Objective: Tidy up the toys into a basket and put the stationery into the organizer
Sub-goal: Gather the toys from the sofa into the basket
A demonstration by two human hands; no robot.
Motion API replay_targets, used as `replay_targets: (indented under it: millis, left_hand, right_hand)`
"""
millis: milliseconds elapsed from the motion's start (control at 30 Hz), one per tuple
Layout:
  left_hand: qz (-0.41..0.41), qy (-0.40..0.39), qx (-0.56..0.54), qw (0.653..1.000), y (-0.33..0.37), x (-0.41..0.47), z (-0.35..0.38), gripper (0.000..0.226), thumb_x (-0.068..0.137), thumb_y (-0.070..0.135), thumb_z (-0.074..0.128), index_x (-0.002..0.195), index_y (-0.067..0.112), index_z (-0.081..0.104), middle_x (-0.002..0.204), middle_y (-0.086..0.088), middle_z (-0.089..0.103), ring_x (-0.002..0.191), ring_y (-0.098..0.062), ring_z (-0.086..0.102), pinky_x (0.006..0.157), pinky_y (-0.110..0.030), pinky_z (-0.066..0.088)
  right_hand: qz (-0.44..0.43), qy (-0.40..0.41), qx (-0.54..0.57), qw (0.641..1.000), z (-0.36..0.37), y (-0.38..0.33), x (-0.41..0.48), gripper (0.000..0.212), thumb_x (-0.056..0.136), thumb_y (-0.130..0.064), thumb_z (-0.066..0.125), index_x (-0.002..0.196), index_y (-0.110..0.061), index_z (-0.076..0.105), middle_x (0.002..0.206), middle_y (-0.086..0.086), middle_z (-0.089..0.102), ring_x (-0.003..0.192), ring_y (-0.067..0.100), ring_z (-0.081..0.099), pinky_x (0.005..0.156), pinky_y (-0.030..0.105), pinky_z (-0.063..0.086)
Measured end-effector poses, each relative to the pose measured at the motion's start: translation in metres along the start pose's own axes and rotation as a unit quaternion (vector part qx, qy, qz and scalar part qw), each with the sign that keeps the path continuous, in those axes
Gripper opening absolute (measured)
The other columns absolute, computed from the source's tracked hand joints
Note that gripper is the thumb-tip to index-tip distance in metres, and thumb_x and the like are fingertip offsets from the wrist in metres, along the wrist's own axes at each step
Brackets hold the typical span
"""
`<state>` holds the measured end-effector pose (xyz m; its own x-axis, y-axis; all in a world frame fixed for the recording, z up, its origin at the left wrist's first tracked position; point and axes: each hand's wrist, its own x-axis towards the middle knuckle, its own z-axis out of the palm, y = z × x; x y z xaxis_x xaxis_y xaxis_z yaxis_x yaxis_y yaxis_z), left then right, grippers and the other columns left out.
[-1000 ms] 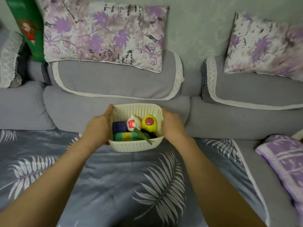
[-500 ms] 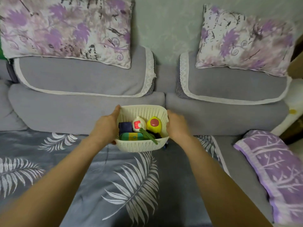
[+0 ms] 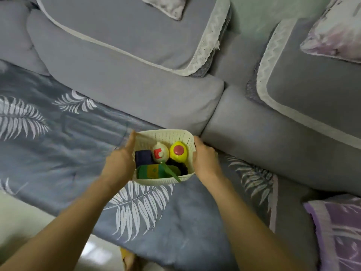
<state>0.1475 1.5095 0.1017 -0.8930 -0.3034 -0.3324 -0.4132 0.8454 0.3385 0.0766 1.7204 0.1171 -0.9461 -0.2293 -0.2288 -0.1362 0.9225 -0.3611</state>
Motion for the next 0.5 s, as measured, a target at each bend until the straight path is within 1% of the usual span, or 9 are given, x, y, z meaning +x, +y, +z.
replay_targets:
  millis: [67,200,267,333,400,467,500]
  left_hand:
    - [-0.047,0.0,-0.012,0.999,-0.019,0.013,0.027,0.09,0.09,0.011,0.051,0.147,0.037,-0.014,0.099,-0.018,0.066,0.078,-0.029,0.061,0.07,-0.034,0.046]
    - [-0.09,0.003,-0.016,0.996,-0.047,0.033,0.074,0.082,0.093,0.01,0.043,0.148,0.034,-0.012,0.105,-0.022,0.065,0.087,-0.036,0.063,0.077,-0.04,0.048]
    - [-0.106,0.008,-0.033,0.994,-0.053,0.036,0.086,0.077,0.094,0.011,0.04,0.149,0.034,-0.009,0.11,-0.024,0.062,0.093,-0.039,0.062,0.079,-0.041,0.046]
    - [-0.117,0.019,-0.048,0.992,-0.063,0.052,0.108,0.076,0.094,0.011,0.04,0.149,0.034,-0.008,0.114,-0.023,0.06,0.092,-0.039,0.06,0.077,-0.041,0.045]
    - [-0.13,0.026,-0.061,0.989,-0.068,0.073,0.128,0.075,0.095,0.012,0.039,0.149,0.035,-0.009,0.116,-0.022,0.059,0.089,-0.036,0.058,0.076,-0.042,0.044]
    - [-0.136,0.038,-0.077,0.987,-0.075,0.093,0.145,0.074,0.096,0.013,0.038,0.149,0.034,-0.01,0.117,-0.022,0.058,0.094,-0.036,0.058,0.081,-0.043,0.046]
    - [-0.136,0.041,-0.083,0.986,-0.08,0.102,0.153,0.074,0.096,0.014,0.038,0.149,0.034,-0.01,0.117,-0.022,0.058,0.093,-0.035,0.058,0.083,-0.043,0.046]
  right_hand:
    - [-0.013,-0.015,0.002,1.0,0.034,0.001,0.017,0.039,0.096,-0.008,0.039,0.134,-0.016,0.041,0.117,0.021,0.061,0.107,0.042,0.055,0.084,0.043,0.046]
    - [-0.027,-0.048,0.004,0.998,0.1,0.004,0.049,0.04,0.096,-0.009,0.04,0.136,-0.017,0.039,0.117,0.021,0.062,0.108,0.041,0.056,0.085,0.042,0.044]
    - [-0.031,-0.063,0.016,0.997,0.114,0.005,0.056,0.04,0.097,-0.011,0.04,0.137,-0.017,0.037,0.119,0.022,0.061,0.109,0.041,0.056,0.085,0.043,0.045]
    - [-0.025,-0.068,0.04,0.997,0.138,0.007,0.072,0.042,0.097,-0.011,0.039,0.138,-0.017,0.037,0.123,0.021,0.058,0.111,0.04,0.055,0.086,0.041,0.044]
    - [-0.022,-0.065,0.06,0.996,0.162,0.008,0.093,0.043,0.096,-0.011,0.041,0.138,-0.02,0.038,0.123,0.019,0.058,0.11,0.037,0.055,0.086,0.039,0.045]
    - [-0.011,-0.049,0.085,0.995,0.187,0.012,0.114,0.045,0.095,-0.01,0.041,0.137,-0.025,0.039,0.12,0.017,0.06,0.106,0.035,0.058,0.085,0.04,0.049]
    - [-0.009,-0.046,0.094,0.994,0.198,0.014,0.121,0.046,0.094,-0.009,0.041,0.137,-0.026,0.04,0.119,0.016,0.06,0.105,0.034,0.058,0.085,0.04,0.051]
